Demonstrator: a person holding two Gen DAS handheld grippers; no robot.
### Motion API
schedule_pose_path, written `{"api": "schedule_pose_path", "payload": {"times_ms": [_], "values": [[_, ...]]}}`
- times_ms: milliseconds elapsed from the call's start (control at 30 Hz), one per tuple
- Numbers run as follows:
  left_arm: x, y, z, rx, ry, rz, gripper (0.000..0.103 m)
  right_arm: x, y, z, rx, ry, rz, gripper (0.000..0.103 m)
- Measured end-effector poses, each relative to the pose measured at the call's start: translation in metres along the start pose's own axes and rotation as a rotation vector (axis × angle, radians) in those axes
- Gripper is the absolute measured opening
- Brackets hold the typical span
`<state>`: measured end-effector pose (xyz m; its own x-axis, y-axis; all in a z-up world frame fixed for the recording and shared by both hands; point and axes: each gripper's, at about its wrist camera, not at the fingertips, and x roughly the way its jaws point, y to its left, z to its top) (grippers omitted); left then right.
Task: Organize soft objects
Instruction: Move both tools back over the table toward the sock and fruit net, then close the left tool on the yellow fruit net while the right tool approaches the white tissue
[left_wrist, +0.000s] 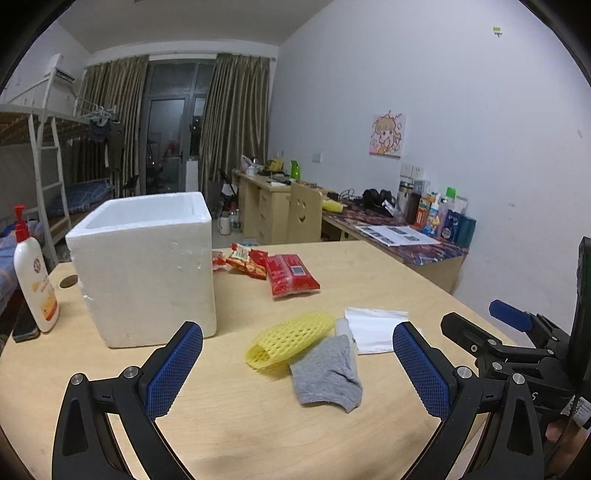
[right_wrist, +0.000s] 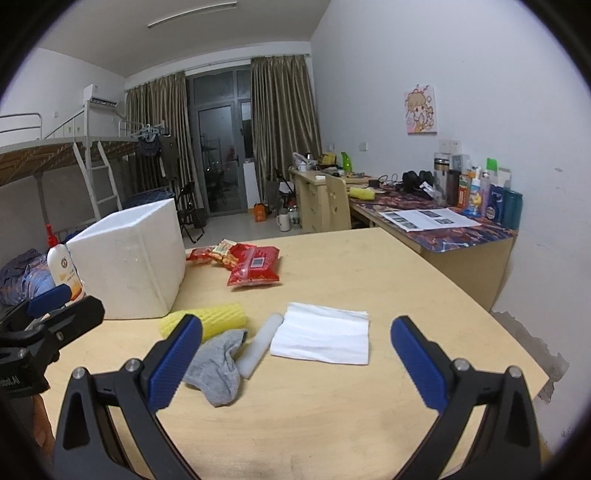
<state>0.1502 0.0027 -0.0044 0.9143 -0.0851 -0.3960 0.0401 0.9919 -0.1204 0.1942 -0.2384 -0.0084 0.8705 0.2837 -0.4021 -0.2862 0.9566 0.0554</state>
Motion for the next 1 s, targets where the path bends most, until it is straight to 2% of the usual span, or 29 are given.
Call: {"api": "schedule_pose_path", "payload": {"times_ms": [333,667,1000], "values": [[0.034,-0.007,-0.001,0.012,0.071,0.007,0.103,0.024,-0.013,-0.002,0.020,0.062,0.018,0.103],[0.068,-0.001,0.004,-0.012,0.146,0.004,0.103,0.053,-0.020,-0.001,0.002,0.134,0.012,0.103],[0.114,0.014,0.003,-0.071,0.258,-0.005,0.103,0.085,-0.030,0.001,0.009,0.224,0.032,0.103]]}}
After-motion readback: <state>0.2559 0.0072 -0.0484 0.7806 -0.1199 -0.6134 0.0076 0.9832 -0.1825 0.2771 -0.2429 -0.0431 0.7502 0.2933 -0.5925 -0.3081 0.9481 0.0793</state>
